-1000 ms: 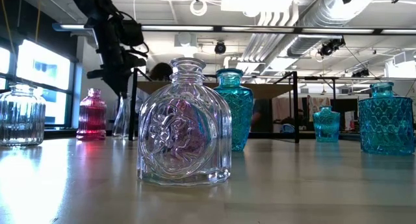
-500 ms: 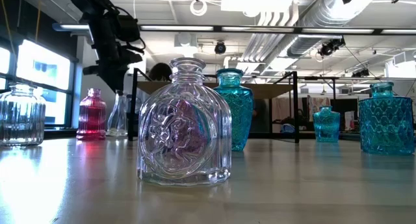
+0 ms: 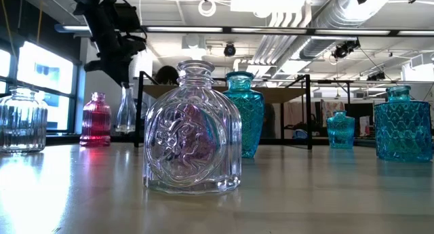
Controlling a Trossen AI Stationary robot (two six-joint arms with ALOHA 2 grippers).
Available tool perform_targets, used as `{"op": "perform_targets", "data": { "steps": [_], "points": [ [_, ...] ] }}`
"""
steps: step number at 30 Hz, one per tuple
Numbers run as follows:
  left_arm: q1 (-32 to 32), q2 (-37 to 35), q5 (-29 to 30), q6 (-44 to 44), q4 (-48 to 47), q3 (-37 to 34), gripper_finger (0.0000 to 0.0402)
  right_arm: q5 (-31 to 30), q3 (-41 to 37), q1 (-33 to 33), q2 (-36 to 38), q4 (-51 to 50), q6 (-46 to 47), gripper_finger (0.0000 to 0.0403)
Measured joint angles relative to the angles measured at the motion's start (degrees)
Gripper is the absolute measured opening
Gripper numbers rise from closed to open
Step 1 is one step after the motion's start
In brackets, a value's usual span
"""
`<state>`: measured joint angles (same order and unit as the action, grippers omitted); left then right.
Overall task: Sort vases onto shelf
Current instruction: Put the top transparent vase on the shelf
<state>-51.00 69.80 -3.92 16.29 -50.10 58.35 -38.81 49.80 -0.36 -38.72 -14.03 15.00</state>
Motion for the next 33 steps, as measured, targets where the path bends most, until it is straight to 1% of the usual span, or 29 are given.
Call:
{"op": "perform_targets", "data": {
  "steps": [8,17,21,25,29,33],
  "points": [
    [0.01,-6.43,-0.02,2.13,0.11,0.09,0.0014,0.0,0.02,-0.02,0.0,0.01,-0.01,0.011],
    [0.02,-11.82,0.2,4.69,0.53,0.09,0.0014,0.0,0.0,-0.01,0.0,0.01,-0.01,0.011],
    [0.02,-13.67,0.68,5.66,0.61,0.11,0.0014,0.0,0.0,-0.01,0.01,0.01,0.0,0.011],
    [0.02,-15.3,2.98,5.74,0.69,0.11,0.0014,0.0,0.0,-0.02,0.02,0.01,0.0,0.011],
    [0.02,-16.64,3.13,6.17,1.1,0.11,0.0014,0.0,0.0,-0.02,0.0,0.0,-0.01,0.011],
    [0.02,-18.01,2.86,6.17,4.19,0.11,0.0014,0.0,0.02,0.0,0.0,-0.01,0.01,0.011]
  ]
}}
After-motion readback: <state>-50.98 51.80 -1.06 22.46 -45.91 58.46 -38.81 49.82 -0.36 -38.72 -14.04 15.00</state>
